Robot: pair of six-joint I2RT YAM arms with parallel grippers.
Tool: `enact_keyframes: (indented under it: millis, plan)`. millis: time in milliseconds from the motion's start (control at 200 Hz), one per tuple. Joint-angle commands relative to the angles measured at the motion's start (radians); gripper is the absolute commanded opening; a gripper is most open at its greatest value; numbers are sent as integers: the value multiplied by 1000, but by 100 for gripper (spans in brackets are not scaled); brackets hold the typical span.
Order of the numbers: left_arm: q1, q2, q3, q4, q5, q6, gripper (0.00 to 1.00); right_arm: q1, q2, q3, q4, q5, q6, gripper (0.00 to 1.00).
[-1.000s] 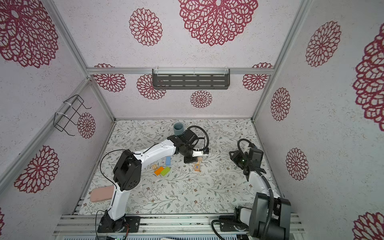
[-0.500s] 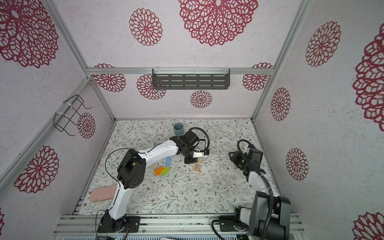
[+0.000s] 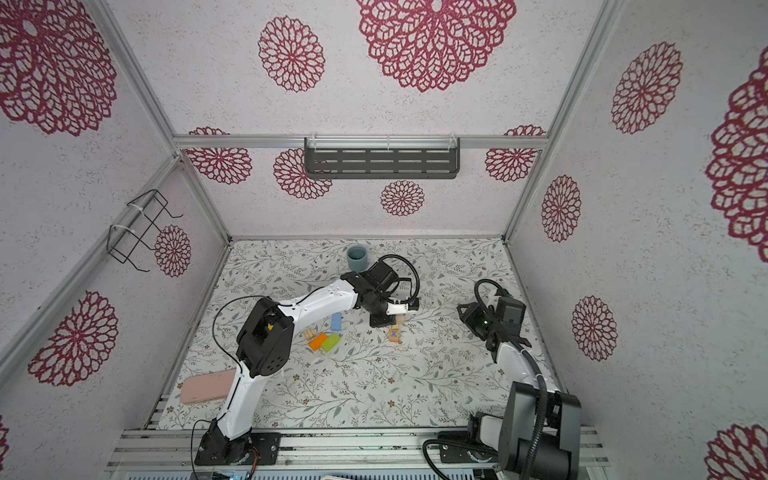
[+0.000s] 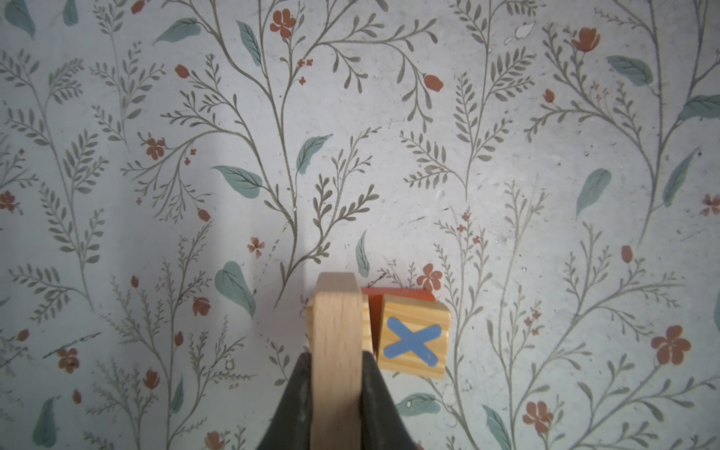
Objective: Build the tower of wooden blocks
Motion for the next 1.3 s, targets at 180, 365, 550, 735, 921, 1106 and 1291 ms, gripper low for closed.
enact_keyframes:
  millis: [180,365,550,735,921,1106,1291]
  plan:
    - [9,33,24,7,21,7,17,1,0,-4,30,-13,0,39]
    - [9,35,24,9,19,7,17,1,2,-4,29,-13,0,39]
    - [9,42,29,11,6,7,19,3,0,-6,29,-13,0,39]
    - [10,47,33,12,-1,6,29,4,0,-6,28,-13,-1,39]
    - [11,47,35,13,-15,7,36,4,0,-7,30,-13,-1,39]
    - [12,38,45,9,-22,-1,52,4,0,-6,30,-13,-2,40]
    - [16,2,46,2,-34,-2,85,12,-6,15,-6,-3,-28,45]
